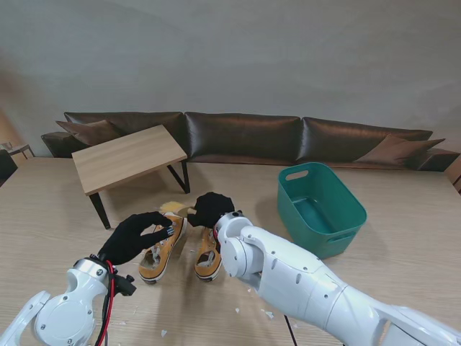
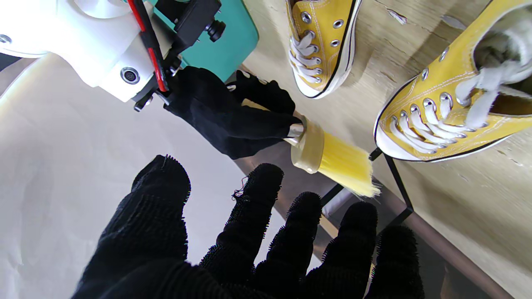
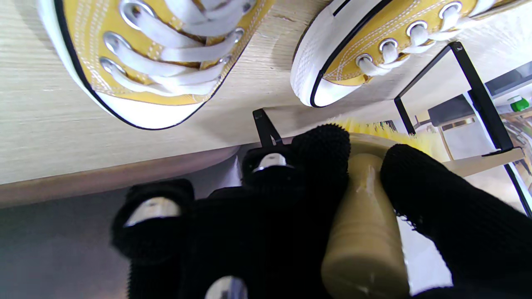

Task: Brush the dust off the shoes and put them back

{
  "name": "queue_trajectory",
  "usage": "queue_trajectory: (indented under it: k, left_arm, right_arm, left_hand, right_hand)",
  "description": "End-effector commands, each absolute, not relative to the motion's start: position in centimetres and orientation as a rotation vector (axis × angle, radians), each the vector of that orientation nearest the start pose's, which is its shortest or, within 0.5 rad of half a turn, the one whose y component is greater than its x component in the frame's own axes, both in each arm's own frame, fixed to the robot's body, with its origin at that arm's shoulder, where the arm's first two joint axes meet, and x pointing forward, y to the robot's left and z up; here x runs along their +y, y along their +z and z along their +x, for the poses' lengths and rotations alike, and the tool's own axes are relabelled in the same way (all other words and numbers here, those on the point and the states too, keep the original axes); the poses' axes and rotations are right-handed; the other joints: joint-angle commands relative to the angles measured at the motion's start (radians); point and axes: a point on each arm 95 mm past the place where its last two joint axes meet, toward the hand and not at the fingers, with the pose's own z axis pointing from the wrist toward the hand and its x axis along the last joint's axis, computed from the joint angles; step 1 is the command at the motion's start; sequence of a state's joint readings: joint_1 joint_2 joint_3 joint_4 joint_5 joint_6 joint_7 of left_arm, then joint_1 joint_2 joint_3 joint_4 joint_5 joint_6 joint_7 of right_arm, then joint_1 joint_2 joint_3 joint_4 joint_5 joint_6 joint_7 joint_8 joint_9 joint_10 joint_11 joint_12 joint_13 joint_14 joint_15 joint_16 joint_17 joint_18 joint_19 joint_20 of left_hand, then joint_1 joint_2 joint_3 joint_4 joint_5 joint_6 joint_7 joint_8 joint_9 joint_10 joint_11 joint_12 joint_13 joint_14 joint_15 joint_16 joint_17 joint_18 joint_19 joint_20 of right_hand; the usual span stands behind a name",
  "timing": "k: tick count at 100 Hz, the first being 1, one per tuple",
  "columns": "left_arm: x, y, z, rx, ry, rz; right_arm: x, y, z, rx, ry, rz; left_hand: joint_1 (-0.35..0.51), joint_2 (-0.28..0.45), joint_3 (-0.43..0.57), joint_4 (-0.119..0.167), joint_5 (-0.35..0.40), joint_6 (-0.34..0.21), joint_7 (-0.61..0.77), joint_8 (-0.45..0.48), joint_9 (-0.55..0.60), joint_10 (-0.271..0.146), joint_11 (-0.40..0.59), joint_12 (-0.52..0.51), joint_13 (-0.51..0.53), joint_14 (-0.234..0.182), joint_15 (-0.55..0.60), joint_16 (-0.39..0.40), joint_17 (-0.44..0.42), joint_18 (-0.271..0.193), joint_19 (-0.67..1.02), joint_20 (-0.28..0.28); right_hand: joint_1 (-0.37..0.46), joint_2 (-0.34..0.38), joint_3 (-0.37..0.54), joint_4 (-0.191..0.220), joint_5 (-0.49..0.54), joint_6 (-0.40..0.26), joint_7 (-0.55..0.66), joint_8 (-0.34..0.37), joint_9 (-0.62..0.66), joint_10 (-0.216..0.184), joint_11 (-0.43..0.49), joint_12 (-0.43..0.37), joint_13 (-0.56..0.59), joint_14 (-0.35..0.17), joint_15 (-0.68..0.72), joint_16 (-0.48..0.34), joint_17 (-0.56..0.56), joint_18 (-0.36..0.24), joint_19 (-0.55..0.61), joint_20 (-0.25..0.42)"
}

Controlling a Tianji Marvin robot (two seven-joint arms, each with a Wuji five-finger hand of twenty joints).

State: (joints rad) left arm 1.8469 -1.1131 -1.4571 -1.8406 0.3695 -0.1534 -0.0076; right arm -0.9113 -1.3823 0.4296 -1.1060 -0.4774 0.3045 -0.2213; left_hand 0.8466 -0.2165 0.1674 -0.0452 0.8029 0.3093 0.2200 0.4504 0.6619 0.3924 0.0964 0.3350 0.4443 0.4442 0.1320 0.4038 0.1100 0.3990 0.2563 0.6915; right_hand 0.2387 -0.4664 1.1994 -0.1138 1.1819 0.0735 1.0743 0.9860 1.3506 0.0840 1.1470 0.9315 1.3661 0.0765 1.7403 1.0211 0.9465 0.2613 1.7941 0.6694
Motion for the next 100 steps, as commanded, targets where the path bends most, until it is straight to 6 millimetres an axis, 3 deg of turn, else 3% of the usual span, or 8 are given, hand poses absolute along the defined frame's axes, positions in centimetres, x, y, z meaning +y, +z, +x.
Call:
queue_trajectory:
  k: [1,28,100]
  left_arm:
    - [3.0,-29.3,34.1,1.064,-2.001,-1.721]
    - [2.9,-29.4,34.1,1.064,-1.996,-1.729]
    - [2.7,-29.4,34.2,1.073,-1.995,-1.74]
  right_arm:
    - [22.2,-32.5,48.0,1.576,1.618,1.343]
    - [22.3,-34.1,48.0,1.651,1.562,1.378]
    - [24.4,-35.9,44.5,1.793,1.612,1.33]
  left_hand:
    - [0.016,0.049,-0.021,0.025,0.015,0.004,-0.001,0.005,0.022,0.006,0.001,0.004,-0.021,0.016,0.005,0.005,-0.005,-0.002,-0.03,0.013]
    - [0.016,0.05,-0.021,0.025,0.017,0.006,0.0,0.005,0.023,0.006,0.001,0.005,-0.021,0.017,0.006,0.005,-0.005,-0.002,-0.031,0.013]
    - [0.018,0.054,-0.021,0.025,0.018,0.006,0.0,0.005,0.025,0.008,0.001,0.005,-0.019,0.018,0.006,0.005,-0.002,0.0,-0.029,0.014]
  right_hand:
    - [0.054,0.079,0.065,0.032,0.112,0.145,0.01,-0.022,0.097,0.063,0.048,-0.002,-0.052,-0.124,0.068,-0.011,0.216,0.018,0.074,0.0]
    - [0.053,0.081,0.06,0.033,0.111,0.144,0.01,-0.022,0.097,0.059,0.046,-0.003,-0.052,-0.133,0.067,-0.012,0.216,0.017,0.073,-0.001]
    - [0.051,0.089,0.048,0.036,0.105,0.133,0.009,-0.02,0.097,0.048,0.042,-0.002,-0.051,-0.147,0.064,-0.015,0.216,-0.001,0.068,-0.006]
